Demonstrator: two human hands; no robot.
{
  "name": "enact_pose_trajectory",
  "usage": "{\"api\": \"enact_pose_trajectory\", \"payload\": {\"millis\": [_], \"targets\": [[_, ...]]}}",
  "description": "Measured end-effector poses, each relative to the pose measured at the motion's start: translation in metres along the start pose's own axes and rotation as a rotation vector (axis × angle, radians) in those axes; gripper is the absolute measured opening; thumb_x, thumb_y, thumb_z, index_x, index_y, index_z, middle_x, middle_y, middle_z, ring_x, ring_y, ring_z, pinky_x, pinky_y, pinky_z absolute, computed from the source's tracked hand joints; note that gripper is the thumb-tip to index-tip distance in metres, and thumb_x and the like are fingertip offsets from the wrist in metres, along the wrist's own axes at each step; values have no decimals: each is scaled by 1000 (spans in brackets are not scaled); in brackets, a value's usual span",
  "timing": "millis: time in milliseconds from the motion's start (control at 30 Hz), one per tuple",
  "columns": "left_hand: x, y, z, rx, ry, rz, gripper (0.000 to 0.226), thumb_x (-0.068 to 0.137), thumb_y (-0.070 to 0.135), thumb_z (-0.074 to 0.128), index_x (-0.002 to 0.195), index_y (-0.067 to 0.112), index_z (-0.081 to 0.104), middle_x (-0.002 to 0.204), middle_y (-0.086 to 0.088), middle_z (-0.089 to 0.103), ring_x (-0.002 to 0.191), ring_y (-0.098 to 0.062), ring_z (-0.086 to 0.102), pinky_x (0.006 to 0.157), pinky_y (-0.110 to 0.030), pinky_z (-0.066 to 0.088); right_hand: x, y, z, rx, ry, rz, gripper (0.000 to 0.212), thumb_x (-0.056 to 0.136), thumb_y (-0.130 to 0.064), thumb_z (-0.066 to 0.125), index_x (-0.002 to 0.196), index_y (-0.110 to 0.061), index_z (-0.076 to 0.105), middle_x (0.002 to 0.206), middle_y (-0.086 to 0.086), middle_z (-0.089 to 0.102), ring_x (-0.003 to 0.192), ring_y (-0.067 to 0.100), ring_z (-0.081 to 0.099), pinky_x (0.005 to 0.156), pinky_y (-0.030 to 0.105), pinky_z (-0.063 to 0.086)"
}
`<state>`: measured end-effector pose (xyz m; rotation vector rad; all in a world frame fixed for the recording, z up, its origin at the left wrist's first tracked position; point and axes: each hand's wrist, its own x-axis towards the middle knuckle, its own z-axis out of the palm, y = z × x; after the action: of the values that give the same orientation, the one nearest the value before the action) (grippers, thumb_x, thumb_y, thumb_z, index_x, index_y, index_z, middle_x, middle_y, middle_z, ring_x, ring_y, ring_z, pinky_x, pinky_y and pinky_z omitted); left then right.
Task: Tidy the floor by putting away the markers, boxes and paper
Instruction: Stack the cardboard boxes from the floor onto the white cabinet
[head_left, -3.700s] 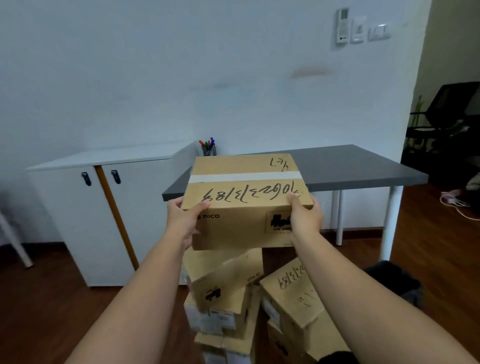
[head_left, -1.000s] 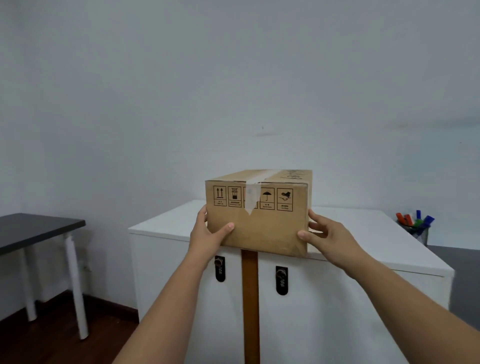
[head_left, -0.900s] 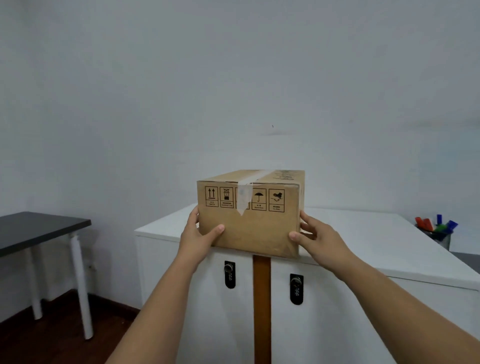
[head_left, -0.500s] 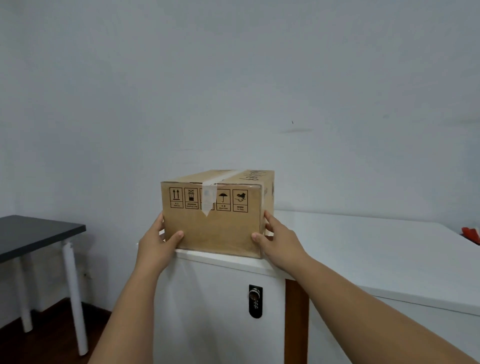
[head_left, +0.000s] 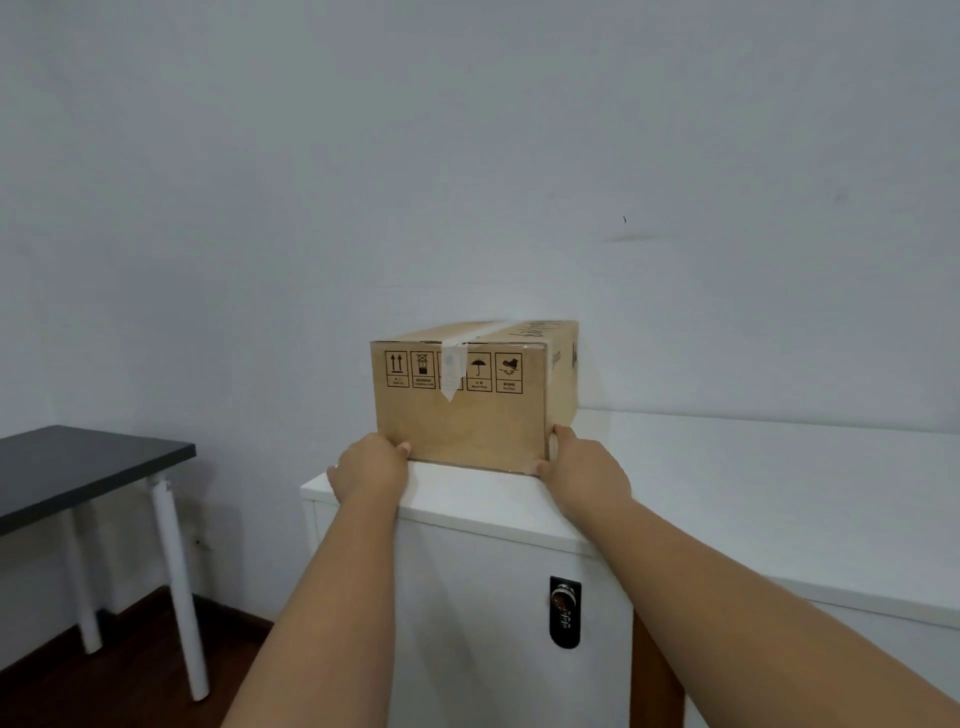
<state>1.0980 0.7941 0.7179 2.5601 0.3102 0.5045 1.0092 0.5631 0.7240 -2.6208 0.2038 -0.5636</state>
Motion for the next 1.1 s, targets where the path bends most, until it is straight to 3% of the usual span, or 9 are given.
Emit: {"api": "enact_pose_trajectory", "payload": {"millis": [133,267,433,600,733,833,967,1033,1100], "targets": [[-4,3,0,92,47,14,41,97,47,48,110,12,65,111,-12,67,106,-31,60,89,-41,50,-12,4,-7,-164,-98,-25,41,95,-41,36,119,-17,60,117,6,60,108,27,54,88,39,46],[-12,8,-9,136,35,-15,47,98,48,45,118,11,64,118,-13,64,112,-32,55,87,-39,45,-35,25,-30,-221,-197,-61,46,96,-41,31,127,-19,58,129,6,56,118,26,51,98,40,43],[-62,39,-10,-174,1,-8,59,93,57,42,121,9,62,124,-13,60,115,-35,53,96,-45,37,-76,83,-87,-127,-165,-9,38,97,-42,40,124,-23,60,131,2,59,119,21,53,96,33,42],[-172,120,19,-394,-163,346,51,90,49,46,134,25,55,137,-3,51,118,-27,53,102,-43,41,-132,152,-151,121,41,117,22,94,-30,55,110,-27,69,111,0,68,96,15,60,75,22,39],[-275,194,39,-685,-355,673,51,92,41,55,141,26,49,144,4,41,124,-12,46,92,-23,32,-191,210,-198,202,247,247,21,92,-25,55,106,-31,69,103,-6,66,86,7,59,66,14,40],[-360,242,44,-812,-452,888,43,90,31,60,132,27,57,136,6,49,124,-10,47,94,-20,32,-245,256,-239,176,394,373,22,92,-23,53,103,-33,69,97,-8,64,79,5,58,59,13,40],[-471,283,44,-987,-468,1144,30,87,19,63,116,23,66,125,3,57,121,-17,49,98,-19,31,-334,309,-299,124,621,532,25,94,-18,47,102,-28,69,75,-9,60,50,0,50,38,9,35],[-527,291,45,-1034,-541,1264,25,87,19,63,112,23,66,120,5,58,118,-15,49,97,-19,31,-384,330,-324,67,734,630,25,95,-20,46,105,-27,68,77,-7,61,51,7,51,37,11,35],[-583,290,47,-1051,-618,1388,22,87,19,62,108,23,66,116,6,58,116,-14,49,94,-18,30,-434,348,-341,15,846,725,24,94,-23,46,103,-30,68,87,-8,64,61,10,56,46,17,41]]}}
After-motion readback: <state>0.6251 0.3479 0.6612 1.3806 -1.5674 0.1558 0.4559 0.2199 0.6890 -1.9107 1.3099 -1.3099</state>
